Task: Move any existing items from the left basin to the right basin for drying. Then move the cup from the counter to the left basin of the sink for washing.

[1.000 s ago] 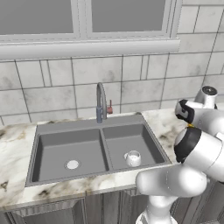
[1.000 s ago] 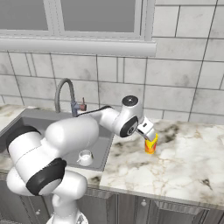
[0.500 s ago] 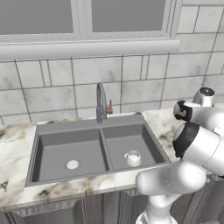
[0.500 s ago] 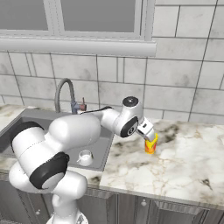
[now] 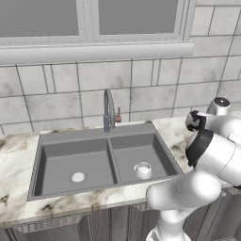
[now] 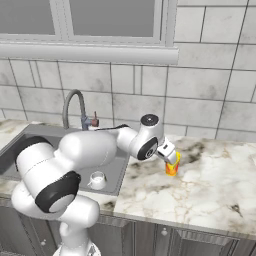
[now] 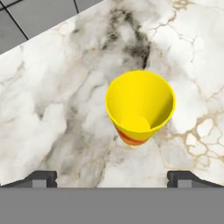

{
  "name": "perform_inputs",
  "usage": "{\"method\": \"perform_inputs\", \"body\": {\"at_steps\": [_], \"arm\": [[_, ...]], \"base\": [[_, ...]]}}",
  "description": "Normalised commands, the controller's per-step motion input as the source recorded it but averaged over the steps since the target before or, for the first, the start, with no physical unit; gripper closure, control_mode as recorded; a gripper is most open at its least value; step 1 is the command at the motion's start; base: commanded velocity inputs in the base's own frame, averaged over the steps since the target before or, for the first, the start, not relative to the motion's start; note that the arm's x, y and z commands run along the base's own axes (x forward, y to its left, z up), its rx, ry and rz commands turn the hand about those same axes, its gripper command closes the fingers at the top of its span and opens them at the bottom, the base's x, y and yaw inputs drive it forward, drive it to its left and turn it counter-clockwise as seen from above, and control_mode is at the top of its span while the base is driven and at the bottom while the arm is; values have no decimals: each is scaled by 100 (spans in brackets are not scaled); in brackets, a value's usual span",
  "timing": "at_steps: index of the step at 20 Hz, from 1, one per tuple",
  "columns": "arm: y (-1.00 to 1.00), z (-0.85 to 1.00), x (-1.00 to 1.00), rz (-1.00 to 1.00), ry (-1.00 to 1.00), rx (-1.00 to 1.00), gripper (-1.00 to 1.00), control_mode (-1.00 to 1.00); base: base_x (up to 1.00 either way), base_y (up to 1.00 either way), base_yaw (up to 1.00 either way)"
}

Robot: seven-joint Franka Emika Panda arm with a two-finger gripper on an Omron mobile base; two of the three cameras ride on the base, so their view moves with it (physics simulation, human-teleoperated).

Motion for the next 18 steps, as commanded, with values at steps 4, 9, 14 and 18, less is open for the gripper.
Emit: {"method": "perform_inputs", "body": {"at_steps": [4, 9, 14, 18], "arm": [[0, -15, 0, 2, 1, 0, -100, -100], [-2, 8, -4, 1, -1, 0, -100, -100], [0, 25, -3, -2, -1, 0, -100, -100], [0, 19, 4, 0, 0, -1, -100, -100]], "base": [[0, 0, 0], [0, 0, 0], [0, 0, 0], [0, 0, 0]]}}
